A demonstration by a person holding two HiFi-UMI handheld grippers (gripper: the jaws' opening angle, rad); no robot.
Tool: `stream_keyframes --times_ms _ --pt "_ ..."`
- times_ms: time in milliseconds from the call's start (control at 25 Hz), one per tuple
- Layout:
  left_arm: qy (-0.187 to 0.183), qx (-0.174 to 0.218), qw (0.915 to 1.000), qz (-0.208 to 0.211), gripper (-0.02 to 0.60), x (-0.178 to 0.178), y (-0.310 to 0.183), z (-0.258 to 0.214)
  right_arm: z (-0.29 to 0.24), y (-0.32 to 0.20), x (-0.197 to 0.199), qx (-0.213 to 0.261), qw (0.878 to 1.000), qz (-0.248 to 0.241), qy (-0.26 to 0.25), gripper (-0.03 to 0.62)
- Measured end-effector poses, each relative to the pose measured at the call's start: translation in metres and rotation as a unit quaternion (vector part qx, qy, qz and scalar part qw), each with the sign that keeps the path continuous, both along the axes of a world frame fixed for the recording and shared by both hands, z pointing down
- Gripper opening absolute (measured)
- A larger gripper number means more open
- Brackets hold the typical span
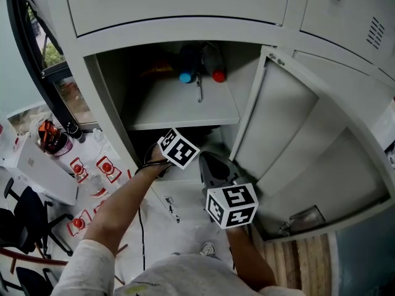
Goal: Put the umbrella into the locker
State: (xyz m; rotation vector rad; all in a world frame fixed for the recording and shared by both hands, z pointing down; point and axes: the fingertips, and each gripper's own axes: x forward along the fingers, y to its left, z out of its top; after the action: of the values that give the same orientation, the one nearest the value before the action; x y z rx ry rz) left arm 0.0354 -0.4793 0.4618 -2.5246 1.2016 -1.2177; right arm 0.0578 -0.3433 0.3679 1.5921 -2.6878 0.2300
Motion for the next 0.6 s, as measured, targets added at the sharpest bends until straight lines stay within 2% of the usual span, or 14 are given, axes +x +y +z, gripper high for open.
stream_keyframes --times_ms 160,360,600 --pt "-0.008 -0.02 0.9997 -0.009 0.258 -0.002 -0.002 0.005 0.002 0.001 -0.001 -0.003 1.0 -0.001 0.001 0.003" --pt "-0.038 -0.022 0.9989 -0.015 0.258 0.0 -0.005 0.014 0.004 0.0 0.003 -0.006 1.0 0.005 -0.006 0.003" --pt "-0.05 -0.039 0.9978 -0.022 0.258 -0.002 -0.004 0.017 0.007 -0.002 0.005 -0.011 1.0 0.007 -0.008 0.003"
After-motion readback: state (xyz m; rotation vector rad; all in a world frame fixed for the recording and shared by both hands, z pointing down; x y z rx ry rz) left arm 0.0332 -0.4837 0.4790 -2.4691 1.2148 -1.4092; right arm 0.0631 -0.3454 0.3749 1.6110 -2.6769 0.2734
